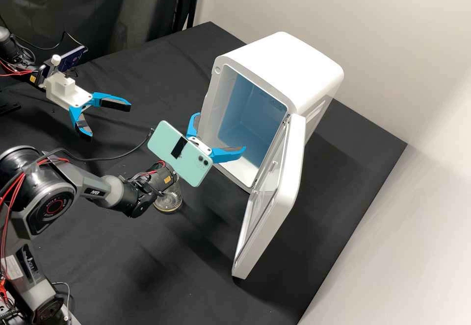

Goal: Place the flask in the incubator

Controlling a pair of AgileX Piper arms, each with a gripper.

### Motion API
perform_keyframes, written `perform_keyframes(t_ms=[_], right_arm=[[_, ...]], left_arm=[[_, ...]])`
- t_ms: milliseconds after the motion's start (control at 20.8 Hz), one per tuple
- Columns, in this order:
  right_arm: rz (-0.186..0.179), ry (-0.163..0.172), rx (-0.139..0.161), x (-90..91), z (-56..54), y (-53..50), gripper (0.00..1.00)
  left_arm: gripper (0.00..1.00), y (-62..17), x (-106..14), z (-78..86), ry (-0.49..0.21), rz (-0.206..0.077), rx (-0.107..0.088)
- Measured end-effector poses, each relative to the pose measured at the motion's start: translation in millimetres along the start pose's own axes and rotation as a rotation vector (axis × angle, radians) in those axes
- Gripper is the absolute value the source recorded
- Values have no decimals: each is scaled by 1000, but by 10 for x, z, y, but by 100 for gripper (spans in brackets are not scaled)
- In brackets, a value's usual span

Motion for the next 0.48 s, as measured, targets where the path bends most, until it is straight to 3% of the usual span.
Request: perform_keyframes(t_ms=[480], right_arm=[[0, 0, 2, -7, 4, -4, 100]], left_arm=[[100, -30, -7, -16, 8, -12, -8]])
